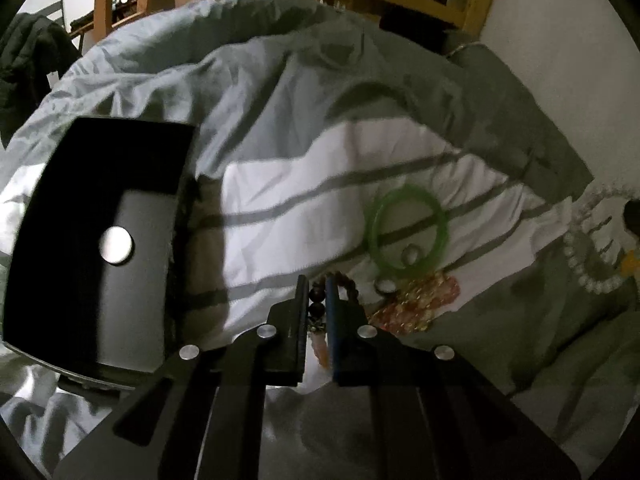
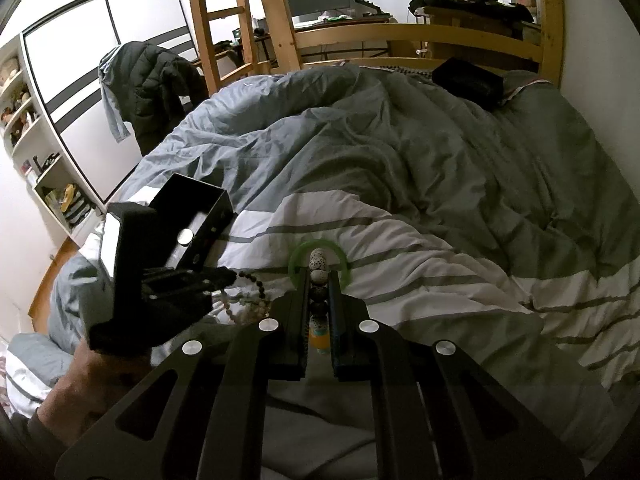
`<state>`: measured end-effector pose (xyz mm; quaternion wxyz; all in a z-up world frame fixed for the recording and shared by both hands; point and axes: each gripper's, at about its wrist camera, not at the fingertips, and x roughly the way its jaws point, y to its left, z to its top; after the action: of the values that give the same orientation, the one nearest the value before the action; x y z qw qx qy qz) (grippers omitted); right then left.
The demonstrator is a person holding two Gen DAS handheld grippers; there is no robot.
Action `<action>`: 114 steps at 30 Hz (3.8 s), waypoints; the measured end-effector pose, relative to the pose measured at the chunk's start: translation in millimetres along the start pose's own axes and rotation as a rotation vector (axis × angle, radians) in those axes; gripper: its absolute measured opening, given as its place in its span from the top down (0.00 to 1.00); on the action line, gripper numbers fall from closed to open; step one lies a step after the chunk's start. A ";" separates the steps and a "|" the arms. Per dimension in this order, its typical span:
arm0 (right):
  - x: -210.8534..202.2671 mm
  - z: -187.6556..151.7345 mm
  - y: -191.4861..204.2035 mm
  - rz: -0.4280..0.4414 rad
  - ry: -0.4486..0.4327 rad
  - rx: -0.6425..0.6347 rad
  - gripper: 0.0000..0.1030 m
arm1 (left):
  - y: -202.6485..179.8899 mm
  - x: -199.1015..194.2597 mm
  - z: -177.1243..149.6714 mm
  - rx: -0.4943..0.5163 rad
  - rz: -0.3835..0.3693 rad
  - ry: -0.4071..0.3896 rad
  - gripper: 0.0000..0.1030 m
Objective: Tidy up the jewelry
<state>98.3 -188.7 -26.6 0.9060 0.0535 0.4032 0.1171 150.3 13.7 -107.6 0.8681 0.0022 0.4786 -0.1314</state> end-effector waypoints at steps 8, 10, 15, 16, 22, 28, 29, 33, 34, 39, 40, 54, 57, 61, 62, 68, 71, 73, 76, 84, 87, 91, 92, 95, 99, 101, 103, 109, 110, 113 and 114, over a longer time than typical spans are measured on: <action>-1.6 5.5 0.9 0.002 -0.003 -0.005 0.91 | 2.4 -32.9 16.9 -0.010 0.005 -0.077 0.92; -2.7 9.2 3.1 0.002 -0.006 -0.012 0.91 | 4.4 -42.1 22.2 -0.017 0.009 -0.094 0.92; -4.9 18.5 12.4 0.011 -0.016 -0.030 0.91 | 15.1 -64.5 29.0 -0.034 0.019 -0.131 0.92; -4.7 20.6 15.7 0.012 -0.019 -0.036 0.91 | 17.7 -69.0 30.0 -0.037 0.020 -0.137 0.92; -0.5 32.2 35.8 0.028 -0.024 -0.070 0.91 | 36.1 -84.6 33.2 -0.068 0.038 -0.153 0.92; 5.5 42.9 57.9 0.044 -0.024 -0.111 0.91 | 52.2 -95.7 34.2 -0.081 0.072 -0.163 0.92; 7.0 44.4 61.6 0.048 -0.023 -0.115 0.91 | 55.1 -98.1 34.3 -0.083 0.077 -0.167 0.92; 15.5 52.5 76.2 0.061 -0.015 -0.135 0.91 | 64.1 -101.0 34.3 -0.084 0.092 -0.167 0.92; 18.9 55.5 81.2 0.068 -0.011 -0.142 0.91 | 66.5 -101.3 34.0 -0.087 0.093 -0.166 0.92; 33.2 62.6 103.0 0.079 0.001 -0.177 0.91 | 78.6 -101.9 31.1 -0.102 0.110 -0.164 0.92; 38.6 64.6 108.2 0.086 0.008 -0.183 0.91 | 80.5 -101.8 30.8 -0.103 0.113 -0.162 0.92; 111.9 81.6 169.8 0.169 0.115 -0.231 0.91 | 122.4 -72.7 23.3 -0.172 0.166 -0.090 0.92; 129.7 84.3 178.6 0.182 0.144 -0.237 0.91 | 126.4 -68.0 23.6 -0.180 0.163 -0.083 0.92; 154.3 87.1 185.5 0.201 0.183 -0.228 0.91 | 132.5 -62.0 22.8 -0.193 0.157 -0.067 0.92; 158.9 87.5 186.2 0.204 0.190 -0.223 0.91 | 133.6 -60.7 22.6 -0.198 0.157 -0.063 0.92; 178.7 88.2 189.1 0.243 0.234 -0.186 0.90 | 139.6 -58.8 21.1 -0.220 0.176 -0.050 0.92; 180.5 88.5 190.7 0.248 0.245 -0.185 0.90 | 141.0 -61.3 20.9 -0.231 0.174 -0.058 0.92; 177.5 90.7 187.5 0.251 0.241 -0.168 0.90 | 140.5 -64.9 21.7 -0.230 0.188 -0.072 0.75; 167.7 93.6 179.4 0.235 0.225 -0.157 0.82 | 137.1 -72.8 22.9 -0.220 0.220 -0.115 0.31; 124.9 99.5 138.4 0.183 0.141 -0.127 0.31 | 112.1 -81.5 26.3 -0.152 0.225 -0.165 0.12; 102.0 101.2 118.3 0.141 0.093 -0.122 0.14 | 96.7 -81.5 27.1 -0.122 0.223 -0.179 0.09; 79.0 100.4 93.3 0.102 0.060 -0.115 0.13 | 75.3 -83.4 25.2 -0.071 0.178 -0.199 0.07; 73.2 99.8 86.5 0.093 0.053 -0.110 0.13 | 71.8 -83.0 24.8 -0.065 0.169 -0.199 0.06; 59.1 96.2 67.1 0.078 0.040 -0.090 0.13 | 54.2 -78.0 21.9 -0.040 0.115 -0.198 0.06; 45.0 87.1 45.3 0.054 0.036 -0.075 0.13 | 23.0 -65.8 14.3 0.014 0.026 -0.178 0.06; 41.8 82.0 37.2 0.043 0.036 -0.071 0.13 | 7.6 -57.1 9.9 0.043 0.019 -0.161 0.06; 39.7 75.8 27.4 0.043 0.040 -0.062 0.13 | -6.5 -49.5 5.4 0.074 0.015 -0.146 0.06; 45.0 60.0 4.4 0.036 0.064 -0.030 0.14 | -32.5 -29.3 -9.5 0.113 -0.029 -0.101 0.06; 47.8 57.1 -0.8 0.035 0.069 -0.022 0.15 | -34.9 -26.3 -11.2 0.115 -0.037 -0.094 0.06; 58.5 50.4 -10.8 0.035 0.090 -0.007 0.19 | -39.0 -17.1 -15.7 0.121 -0.046 -0.071 0.06; 61.2 48.4 -12.5 0.032 0.096 -0.005 0.22 | -39.2 -13.4 -16.3 0.118 -0.049 -0.062 0.06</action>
<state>176.0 -185.3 -40.5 0.8838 0.0522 0.4449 0.1351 121.0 -19.1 -100.4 0.8774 0.0374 0.4429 -0.1805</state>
